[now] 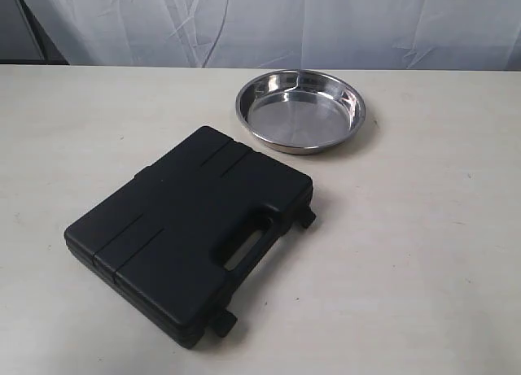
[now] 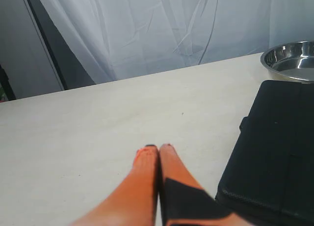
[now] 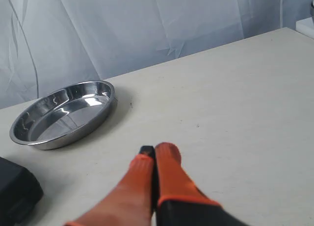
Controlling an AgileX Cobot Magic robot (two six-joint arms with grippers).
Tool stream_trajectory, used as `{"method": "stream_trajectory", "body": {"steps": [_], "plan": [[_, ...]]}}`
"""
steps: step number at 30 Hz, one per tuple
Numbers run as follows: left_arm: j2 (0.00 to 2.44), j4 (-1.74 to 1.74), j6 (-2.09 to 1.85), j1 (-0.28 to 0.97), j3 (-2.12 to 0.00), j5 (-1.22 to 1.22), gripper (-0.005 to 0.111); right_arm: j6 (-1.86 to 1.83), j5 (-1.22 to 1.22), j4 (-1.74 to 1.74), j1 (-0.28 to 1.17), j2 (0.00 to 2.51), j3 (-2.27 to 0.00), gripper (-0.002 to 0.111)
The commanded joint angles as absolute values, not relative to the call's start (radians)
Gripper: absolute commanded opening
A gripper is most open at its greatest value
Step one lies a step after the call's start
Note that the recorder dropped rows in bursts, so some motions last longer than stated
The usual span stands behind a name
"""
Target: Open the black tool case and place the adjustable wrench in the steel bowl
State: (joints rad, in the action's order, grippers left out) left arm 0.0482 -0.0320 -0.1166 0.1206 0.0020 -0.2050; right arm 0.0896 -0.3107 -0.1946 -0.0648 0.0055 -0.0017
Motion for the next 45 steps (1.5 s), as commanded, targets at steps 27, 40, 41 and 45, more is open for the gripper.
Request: {"method": "stream_trajectory", "body": {"steps": [27, 40, 41, 45], "plan": [[0.041, -0.030, -0.113, 0.121, 0.000, -0.194, 0.000, 0.112, 0.363, -0.224, -0.069, 0.000, 0.000, -0.001], [0.041, -0.030, -0.113, 0.121, 0.000, -0.194, 0.000, 0.412, 0.423, -0.194, -0.069, 0.000, -0.073, -0.001], [0.041, -0.030, -0.113, 0.121, 0.000, -0.194, 0.000, 0.369, 0.410, -0.142, -0.069, 0.021, -0.128, -0.001], [0.041, -0.030, -0.113, 0.121, 0.000, -0.194, 0.000, 0.239, 0.179, -0.071, -0.069, 0.287, -0.422, -0.001]]}}
